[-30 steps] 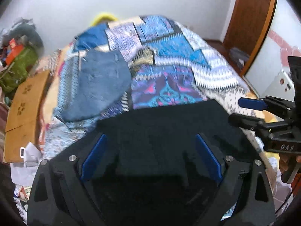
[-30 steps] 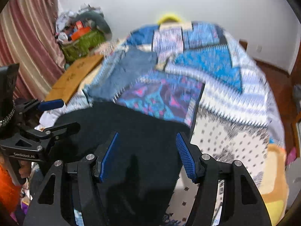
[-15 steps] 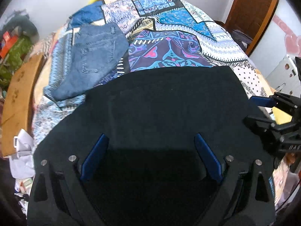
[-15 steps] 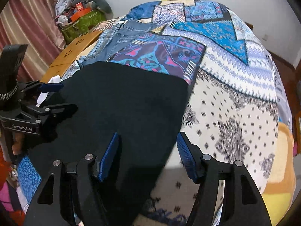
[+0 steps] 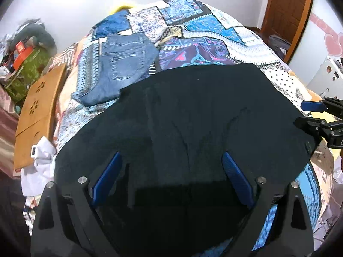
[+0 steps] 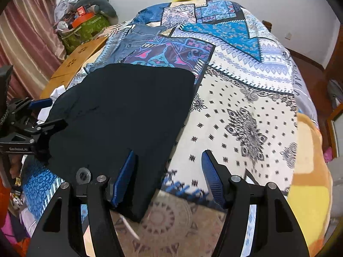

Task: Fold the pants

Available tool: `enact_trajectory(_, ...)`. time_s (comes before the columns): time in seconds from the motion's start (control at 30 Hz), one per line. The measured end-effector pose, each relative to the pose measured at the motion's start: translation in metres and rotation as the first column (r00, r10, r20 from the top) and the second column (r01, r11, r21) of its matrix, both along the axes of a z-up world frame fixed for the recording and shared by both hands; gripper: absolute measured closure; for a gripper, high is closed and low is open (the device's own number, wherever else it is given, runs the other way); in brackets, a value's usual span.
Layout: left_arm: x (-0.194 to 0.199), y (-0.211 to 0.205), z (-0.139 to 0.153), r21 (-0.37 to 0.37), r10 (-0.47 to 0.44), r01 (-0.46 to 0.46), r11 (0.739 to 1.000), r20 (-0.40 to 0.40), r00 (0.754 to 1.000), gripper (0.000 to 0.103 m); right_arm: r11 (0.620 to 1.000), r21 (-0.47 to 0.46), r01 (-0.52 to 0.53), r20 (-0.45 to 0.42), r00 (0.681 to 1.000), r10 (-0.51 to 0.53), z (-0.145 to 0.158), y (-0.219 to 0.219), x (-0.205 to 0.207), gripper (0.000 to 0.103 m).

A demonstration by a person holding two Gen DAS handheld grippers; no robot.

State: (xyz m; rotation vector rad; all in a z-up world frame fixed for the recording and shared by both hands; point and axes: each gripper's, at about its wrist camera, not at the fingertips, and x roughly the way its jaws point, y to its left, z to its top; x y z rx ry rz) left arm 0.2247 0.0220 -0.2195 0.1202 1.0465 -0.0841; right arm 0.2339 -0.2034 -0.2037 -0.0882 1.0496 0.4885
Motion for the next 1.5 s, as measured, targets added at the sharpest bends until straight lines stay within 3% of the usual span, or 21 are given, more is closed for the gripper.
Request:
enact_trajectory(0.13,-0.018,0.016,0.02,0.032,0.05,-0.052,0.998,0.061,0.997,0.008,1.0,0.008,0.012,0.03,0.999,-0.012,0.016,0.0,-0.008,0.043)
enact_trajectory(0.23,-0.031,0.033,0.037,0.015,0.105,-0.107,0.994,0.116,0.988,0.008,1.0,0.031,0.006,0.064,0.998,-0.008,0.032,0.007,-0.014,0.043)
enact_trajectory(0.43,-0.062,0.076,0.069,-0.042,0.234,-0.23,0.972,0.238,0.943,0.008,0.995,0.089,-0.047,0.164,0.986,0.032,0.068,0.039,-0.025,0.038)
enact_trajectory(0.6,-0.084,0.116,0.075,-0.073,0.32,-0.312,0.947,0.256,0.912,0.005,0.989,0.096,-0.115,0.208,0.974,0.093,0.075,0.081,-0.031,0.029)
enact_trajectory(0.7,-0.096,0.143,0.065,-0.116,0.381,-0.364,0.924,0.209,0.9,0.005,0.984,0.085,-0.159,0.187,0.972,0.141,0.065,0.108,-0.032,0.029)
enact_trajectory(0.87,-0.121,0.184,0.029,-0.246,0.472,-0.445,0.861,0.059,0.88,0.005,0.972,0.103,-0.212,0.101,0.974,0.202,0.037,0.142,-0.033,0.028)
enact_trajectory(1.1,-0.141,0.209,-0.007,-0.365,0.506,-0.504,0.783,-0.099,0.857,0.005,0.967,0.007,-0.255,0.022,0.967,0.255,0.0,0.166,-0.038,0.024)
enact_trajectory(1.23,-0.145,0.217,-0.026,-0.487,0.49,-0.518,0.704,-0.196,0.85,0.005,0.956,-0.045,-0.29,0.039,0.956,0.291,0.001,0.174,-0.043,0.017)
enact_trajectory(1.37,-0.14,0.218,-0.047,-0.617,0.426,-0.496,0.611,-0.271,0.863,0.005,0.956,-0.032,-0.29,0.032,0.956,0.291,0.0,0.174,-0.042,0.016)
enact_trajectory(1.5,-0.129,0.217,-0.059,-0.636,0.411,-0.51,0.579,-0.313,0.856,0.004,0.956,-0.023,-0.292,0.032,0.956,0.292,0.0,0.175,-0.042,0.016)
